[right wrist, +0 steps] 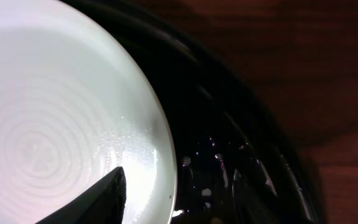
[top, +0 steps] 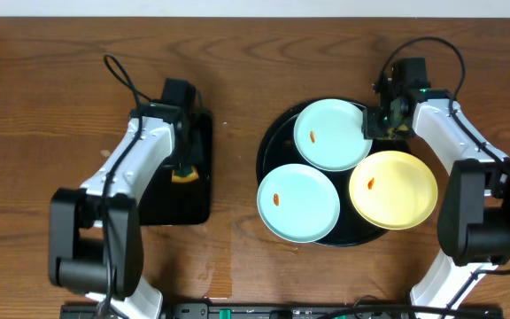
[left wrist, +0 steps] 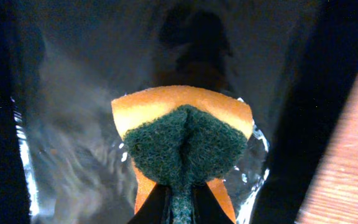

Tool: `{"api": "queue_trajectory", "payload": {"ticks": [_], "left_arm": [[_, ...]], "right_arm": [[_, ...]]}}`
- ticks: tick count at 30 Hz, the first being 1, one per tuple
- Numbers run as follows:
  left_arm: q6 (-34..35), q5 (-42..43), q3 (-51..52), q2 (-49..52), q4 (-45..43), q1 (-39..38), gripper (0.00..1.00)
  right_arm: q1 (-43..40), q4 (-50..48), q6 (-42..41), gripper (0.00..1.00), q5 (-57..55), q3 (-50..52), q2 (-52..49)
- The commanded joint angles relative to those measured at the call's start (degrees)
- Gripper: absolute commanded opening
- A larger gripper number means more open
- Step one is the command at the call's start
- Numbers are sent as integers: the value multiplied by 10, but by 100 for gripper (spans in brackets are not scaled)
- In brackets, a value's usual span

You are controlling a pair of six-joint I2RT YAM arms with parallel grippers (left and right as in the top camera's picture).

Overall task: Clean dirty plates on tray and stack at the side
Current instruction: 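Wipe the held blue plate with the sponge in the left gripper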

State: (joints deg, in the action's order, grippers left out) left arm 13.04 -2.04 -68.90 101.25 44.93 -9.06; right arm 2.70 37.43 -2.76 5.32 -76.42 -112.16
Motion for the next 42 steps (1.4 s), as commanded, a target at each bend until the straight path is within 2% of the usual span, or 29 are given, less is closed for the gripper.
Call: {"api": "queue_trajectory", "payload": {"ticks": [1,11,17,20,22,34,38,42], "left_arm": [[-6,-1,-19,-30,7,1,8],[-3,22,-28,-68,18,1,7],[-3,103,-68,-92,30,-9,7],[-3,106,-79,-92,26,-33,7],[9,106,-84,-92,16,-56,8],[111,106,-86,-43,-195,-205,8],[149,109,-88,1,-254,-245,7],[165,161,-133,75,-272,-271,7]], "right_arm": [[-3,-3,0,52,-3,2,-16],[-4,-21,12,46,40,2,-31],[-4,-28,11,44,35,2,-44],[-7,-29,2,32,36,2,-52],[-6,-27,-3,20,40,2,-54],[-5,-25,-26,1,39,2,-54],[-5,-24,-25,1,37,2,-54],[-3,-23,-25,1,37,2,-54]]}}
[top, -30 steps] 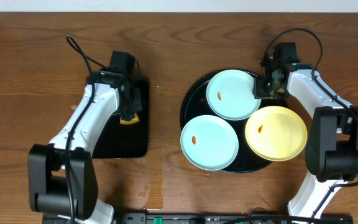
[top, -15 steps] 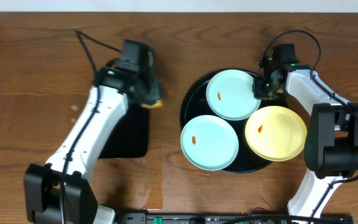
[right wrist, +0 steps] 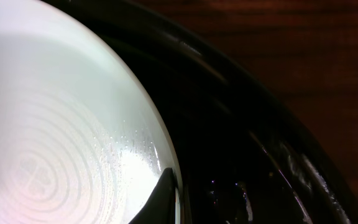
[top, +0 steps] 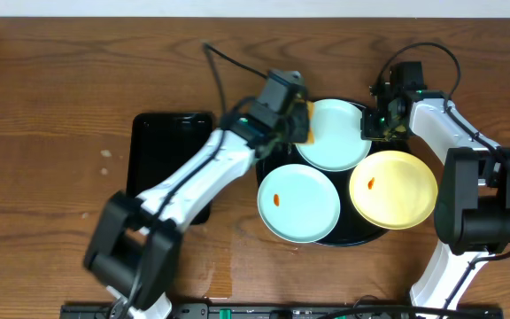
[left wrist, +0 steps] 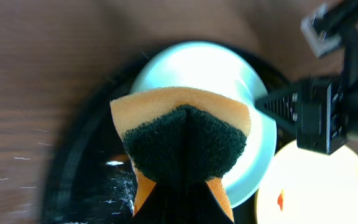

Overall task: Clean dirty plates on tray and stack at the side
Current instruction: 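Wipe the held blue plate with the sponge in the left gripper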

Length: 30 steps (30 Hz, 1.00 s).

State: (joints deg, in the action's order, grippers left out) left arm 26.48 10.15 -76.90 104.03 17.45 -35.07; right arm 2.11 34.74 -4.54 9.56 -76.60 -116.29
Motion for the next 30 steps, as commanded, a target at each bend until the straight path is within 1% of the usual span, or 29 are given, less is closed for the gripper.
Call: {"api": "queue_trajectory", "payload": {"ticks": [1,5,9,13,17,19,30], "left_arm": [[31,46,-72,64,13,-13,7],[36,47,-162,124,76,-14,7],[37,55,-223,175,93,-14,7],[70,55,-228,208,83,-14,8],[88,89,-228,235,37,-16,7],[103,91,-228,241,29,-18,8],[103,82,-227,278,38,-29,7]], "right_arm": [[3,3,-8,1,-6,3,-13],[3,5,-8,1,-5,3,-13],[3,5,-8,1,-5,3,-13],[5,6,-8,1,-5,3,-13],[6,6,-8,1,-5,3,-13],[6,6,-8,1,-5,3,-13],[6,7,-10,1,-5,3,-13]]}}
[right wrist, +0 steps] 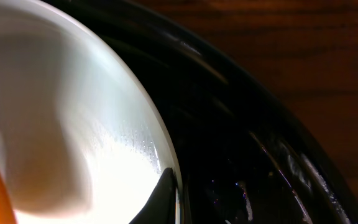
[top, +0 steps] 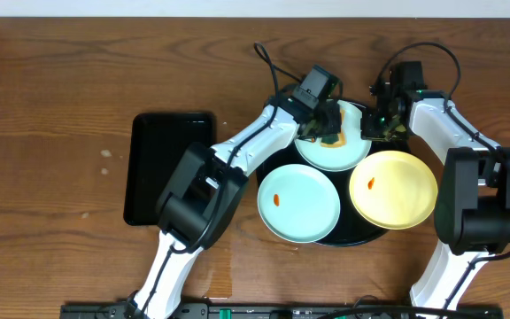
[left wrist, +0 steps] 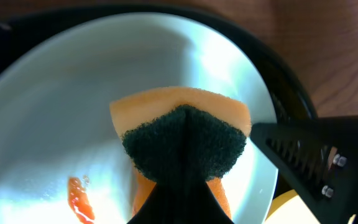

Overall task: Clean dirty plates on tray and stack at the side
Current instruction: 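Wipe the held blue plate with the sponge in the left gripper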

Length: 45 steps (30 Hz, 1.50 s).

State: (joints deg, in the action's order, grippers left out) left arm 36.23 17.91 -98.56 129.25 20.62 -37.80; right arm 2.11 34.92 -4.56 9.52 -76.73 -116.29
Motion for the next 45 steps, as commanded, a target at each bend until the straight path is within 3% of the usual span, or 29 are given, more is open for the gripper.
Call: {"api": "queue_trajectory", "payload": {"ticks": [1,10,19,27,45], "left_arm": [[5,5,-10,31,12,-2,8],[-52,-35,-10,51,58,10,7],[-153,-210,-10,51,130,11,7],[-207,-310,-12,50,155,11,8],[-144,-341,-153,47,320,11,7]], "right_arm": [[6,5,-10,1,-5,5,-13],[6,9,-10,1,-5,5,-13],[6,9,-10,1,-5,5,-13],[7,16,-10,1,-7,5,-13],[5,22,-19,1,-39,5,-13]]}}
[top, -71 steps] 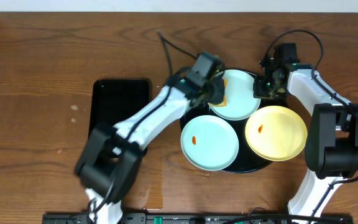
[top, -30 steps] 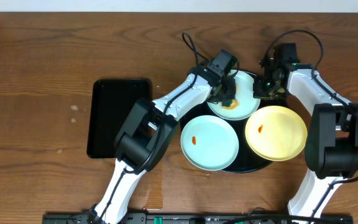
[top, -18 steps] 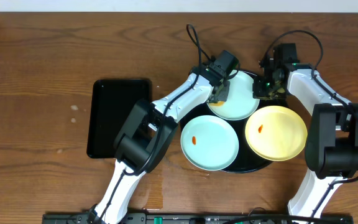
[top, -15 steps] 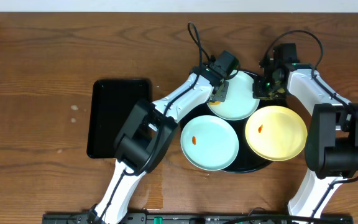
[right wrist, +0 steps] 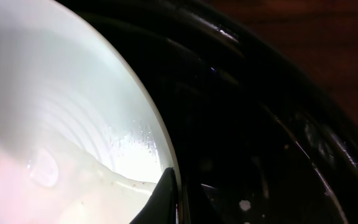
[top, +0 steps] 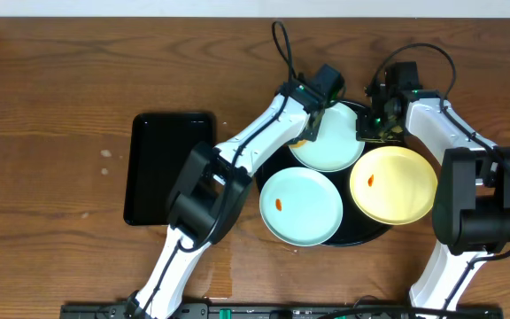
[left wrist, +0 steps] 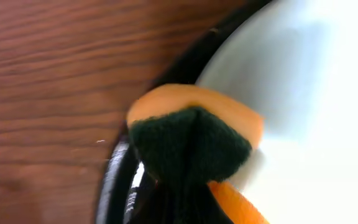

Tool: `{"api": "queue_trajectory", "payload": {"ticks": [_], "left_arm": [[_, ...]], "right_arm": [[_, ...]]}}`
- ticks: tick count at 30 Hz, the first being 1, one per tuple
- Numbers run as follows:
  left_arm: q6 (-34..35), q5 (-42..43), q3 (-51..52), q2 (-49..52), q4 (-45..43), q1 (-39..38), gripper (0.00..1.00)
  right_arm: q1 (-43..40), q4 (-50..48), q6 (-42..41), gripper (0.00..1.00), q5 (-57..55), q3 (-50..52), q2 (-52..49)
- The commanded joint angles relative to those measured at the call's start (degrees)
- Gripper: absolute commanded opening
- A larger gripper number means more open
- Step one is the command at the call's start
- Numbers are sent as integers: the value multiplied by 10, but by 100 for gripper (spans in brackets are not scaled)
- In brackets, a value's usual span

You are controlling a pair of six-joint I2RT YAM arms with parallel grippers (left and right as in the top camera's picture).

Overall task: Clean dirty plates on tray and stack at the side
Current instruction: 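Wipe the held blue plate with the sponge in the left gripper, then return the left gripper with the sponge to the black tray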

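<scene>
A round black tray (top: 268,151) carries three plates. The far light-blue plate (top: 330,146) shows no stain from overhead. My left gripper (top: 312,122) is shut on an orange sponge with a green scouring face (left wrist: 191,140), which rests at that plate's upper-left rim (left wrist: 303,93), partly over the tray edge. My right gripper (top: 367,133) is shut on the same plate's right rim (right wrist: 166,158). The near light-blue plate (top: 301,206) and the yellow plate (top: 393,186) each bear a small orange stain.
A rectangular black tray (top: 168,167) lies on the wooden table to the left. The left arm stretches diagonally across the table's middle to the round tray. The yellow plate overhangs the round tray's right side.
The sponge was on the middle of the far blue plate beside an orange stain; now it is at the plate's upper-left rim and no stain shows. The right gripper still pinches the rim.
At first the left gripper held the sponge over the rectangular tray and the right gripper's fingers straddled the stained far plate's rim. Then the right was shut on the rim with the sponge at the plate's left edge, later on its middle. Now that plate looks clean.
</scene>
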State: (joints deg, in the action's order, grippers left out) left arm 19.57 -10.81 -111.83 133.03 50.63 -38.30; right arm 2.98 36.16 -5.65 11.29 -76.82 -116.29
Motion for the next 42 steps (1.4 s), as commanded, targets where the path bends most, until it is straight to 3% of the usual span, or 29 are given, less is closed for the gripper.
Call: {"api": "queue_trajectory", "payload": {"ticks": [1,11,21,34,42], "left_arm": [[22,-58,-23,9,27,16,7],[61,-49,-24,-28,74,16,8],[63,120,-24,-157,132,53,8],[15,117,-2,-326,320,226,8],[-7,116,176,-393,278,328,8]], "right_arm": [[-3,9,-8,1,-59,5,-13],[-3,14,-5,1,-59,5,-10],[-3,38,28,1,-59,5,29],[-3,48,37,1,-85,5,101],[24,74,56,1,-220,5,167]]}}
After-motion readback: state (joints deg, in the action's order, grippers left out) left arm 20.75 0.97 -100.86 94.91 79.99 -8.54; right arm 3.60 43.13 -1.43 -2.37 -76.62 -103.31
